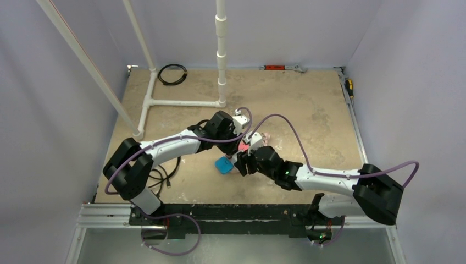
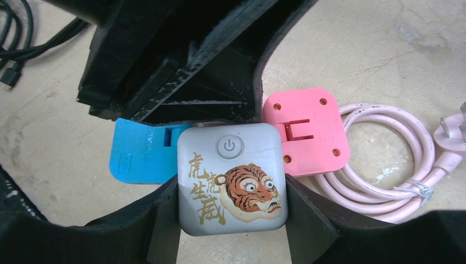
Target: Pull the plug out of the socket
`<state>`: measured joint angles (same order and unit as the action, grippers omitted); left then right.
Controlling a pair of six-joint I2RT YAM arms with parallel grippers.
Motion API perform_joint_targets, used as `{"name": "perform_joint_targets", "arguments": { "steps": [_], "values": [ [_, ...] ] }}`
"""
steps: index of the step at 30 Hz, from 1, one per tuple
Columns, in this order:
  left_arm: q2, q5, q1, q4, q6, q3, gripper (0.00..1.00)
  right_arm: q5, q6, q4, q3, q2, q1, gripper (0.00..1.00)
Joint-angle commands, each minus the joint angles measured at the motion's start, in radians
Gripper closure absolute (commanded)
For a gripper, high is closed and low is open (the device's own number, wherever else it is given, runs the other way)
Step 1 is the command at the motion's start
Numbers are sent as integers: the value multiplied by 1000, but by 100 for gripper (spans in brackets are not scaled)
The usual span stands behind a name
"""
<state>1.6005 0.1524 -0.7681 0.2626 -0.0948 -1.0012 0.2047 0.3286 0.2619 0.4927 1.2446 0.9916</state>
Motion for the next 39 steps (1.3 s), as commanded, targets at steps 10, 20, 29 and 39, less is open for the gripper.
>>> {"name": "perform_joint_targets", "arguments": {
  "steps": [10,20,29,39],
  "values": [
    [84,-67,10,114,-19,24,100,437,-20,-48,51,13,190,100],
    [99,-78,12,117,-25,23,100,604,-17,-123,152,165,326,100],
    [95,-89,12,116,-26,23,100,529,8,-55,99,86,324,100],
    [96,-106,12,115,-27,27,100,180,100,17,-8,-51,76,100]
  ]
}}
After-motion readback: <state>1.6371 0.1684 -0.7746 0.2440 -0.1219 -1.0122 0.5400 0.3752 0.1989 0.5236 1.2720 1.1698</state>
